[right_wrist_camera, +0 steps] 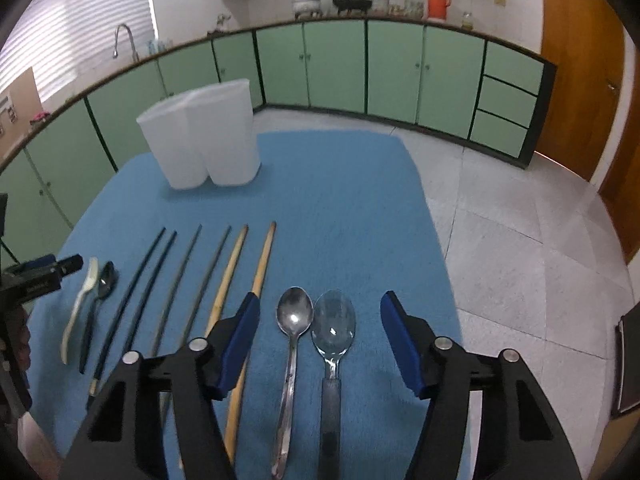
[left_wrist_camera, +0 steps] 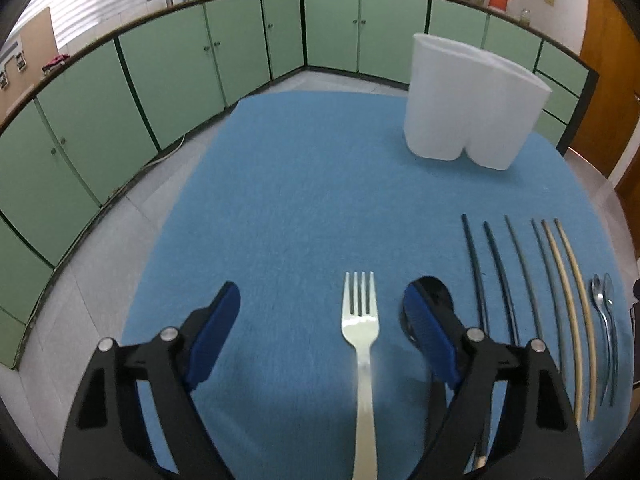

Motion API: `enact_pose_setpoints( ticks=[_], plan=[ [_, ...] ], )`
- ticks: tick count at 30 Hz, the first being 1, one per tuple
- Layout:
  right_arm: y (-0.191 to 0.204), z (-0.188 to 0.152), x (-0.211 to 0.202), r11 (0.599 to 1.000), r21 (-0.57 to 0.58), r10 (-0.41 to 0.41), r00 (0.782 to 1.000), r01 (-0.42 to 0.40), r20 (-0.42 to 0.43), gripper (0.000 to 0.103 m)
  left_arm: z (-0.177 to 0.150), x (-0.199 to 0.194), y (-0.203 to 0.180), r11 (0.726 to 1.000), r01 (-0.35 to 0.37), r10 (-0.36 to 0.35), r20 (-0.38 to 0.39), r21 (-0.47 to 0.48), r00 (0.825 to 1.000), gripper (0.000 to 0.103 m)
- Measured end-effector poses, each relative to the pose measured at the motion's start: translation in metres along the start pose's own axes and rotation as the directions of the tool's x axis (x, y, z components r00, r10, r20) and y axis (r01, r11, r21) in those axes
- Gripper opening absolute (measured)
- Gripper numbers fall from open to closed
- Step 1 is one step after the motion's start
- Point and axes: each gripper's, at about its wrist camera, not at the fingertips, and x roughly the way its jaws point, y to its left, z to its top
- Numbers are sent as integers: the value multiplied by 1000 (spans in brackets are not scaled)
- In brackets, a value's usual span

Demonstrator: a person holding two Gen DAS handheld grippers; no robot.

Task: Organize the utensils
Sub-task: 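Grasp the white fork with the left tool while the right tool grasps a metal spoon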

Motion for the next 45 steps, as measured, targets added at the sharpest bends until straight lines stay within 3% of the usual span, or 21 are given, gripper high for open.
enact_pose_setpoints(
  ticks=[5, 10, 19, 27, 30, 38, 45],
  plan=[
    [-1, 3, 21, 1000, -13, 7, 999, -8, -42, 46, 2, 12, 1, 1000, 2, -2, -17, -4, 1000, 82],
    [-7, 0, 31, 999, -13, 30, 997, -31, -76, 40, 1, 18, 1, 1000, 18, -18, -32, -9, 999, 77],
    [-15, -3, 39, 999, 2, 41, 995, -41, -96, 37, 0, 28, -4, 998, 64, -64, -62, -14, 996, 62],
    [-14, 3, 46, 998, -11, 59, 992, -60, -109, 37, 2, 32, -9, 997, 75, -75, -57, 1, 996, 55],
    [-15, 4, 52, 998, -11, 65, 990, -67, -127, 31, 3, 33, -12, 997, 78, -77, -55, 12, 995, 48],
    [-18, 5, 49, 997, -11, 76, 990, -78, -122, 31, 5, 34, -14, 993, 115, -114, -52, 16, 992, 20],
    [-30, 5, 32, 993, 52, 114, 991, -111, -72, 31, 3, 24, -12, 991, 132, -132, -17, 21, 991, 19]
  ],
)
